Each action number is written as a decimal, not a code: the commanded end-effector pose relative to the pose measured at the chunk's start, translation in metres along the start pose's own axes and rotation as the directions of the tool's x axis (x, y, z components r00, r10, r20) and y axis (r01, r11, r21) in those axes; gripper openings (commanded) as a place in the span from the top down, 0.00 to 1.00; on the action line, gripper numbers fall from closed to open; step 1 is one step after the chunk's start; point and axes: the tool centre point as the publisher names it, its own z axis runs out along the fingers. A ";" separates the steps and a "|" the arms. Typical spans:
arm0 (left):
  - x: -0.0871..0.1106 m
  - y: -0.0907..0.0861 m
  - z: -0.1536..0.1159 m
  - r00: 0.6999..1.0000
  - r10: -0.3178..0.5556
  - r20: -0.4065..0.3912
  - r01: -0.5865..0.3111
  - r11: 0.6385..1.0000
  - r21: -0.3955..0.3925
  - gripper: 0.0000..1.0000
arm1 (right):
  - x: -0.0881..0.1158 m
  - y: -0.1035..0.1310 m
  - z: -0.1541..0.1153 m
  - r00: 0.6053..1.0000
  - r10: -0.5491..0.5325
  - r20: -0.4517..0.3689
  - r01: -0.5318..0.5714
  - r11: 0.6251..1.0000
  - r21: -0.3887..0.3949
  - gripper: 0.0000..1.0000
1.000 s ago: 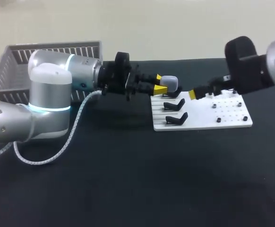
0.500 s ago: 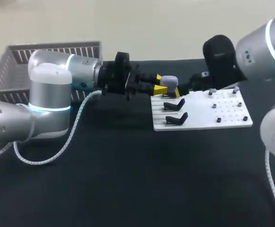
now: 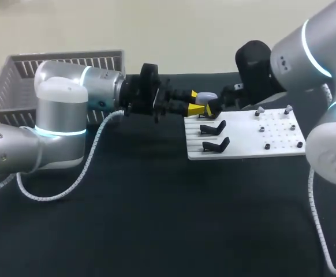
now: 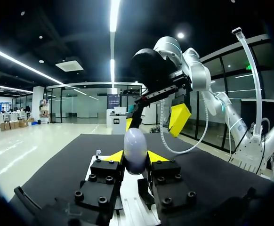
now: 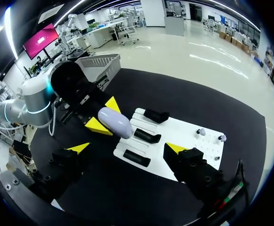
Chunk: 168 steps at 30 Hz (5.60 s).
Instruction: Pick up each earbud case from the left stands, insert the matching earbuds, close the lid, and place the case in the box.
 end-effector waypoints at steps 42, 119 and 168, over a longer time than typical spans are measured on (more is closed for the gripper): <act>0.001 0.001 0.000 1.000 0.001 0.002 -0.001 1.000 0.001 1.00 | -0.025 -0.032 -0.018 0.992 0.010 0.122 -0.022 0.995 0.093 0.00; 0.001 0.001 0.000 1.000 0.001 0.002 -0.001 1.000 0.001 1.00 | 0.030 -0.233 0.040 0.902 -0.010 -0.431 0.210 0.883 0.420 0.64; 0.001 0.001 0.000 1.000 0.001 0.002 -0.001 1.000 0.001 1.00 | 0.030 -0.218 0.020 0.906 0.010 -0.424 0.216 0.849 0.482 1.00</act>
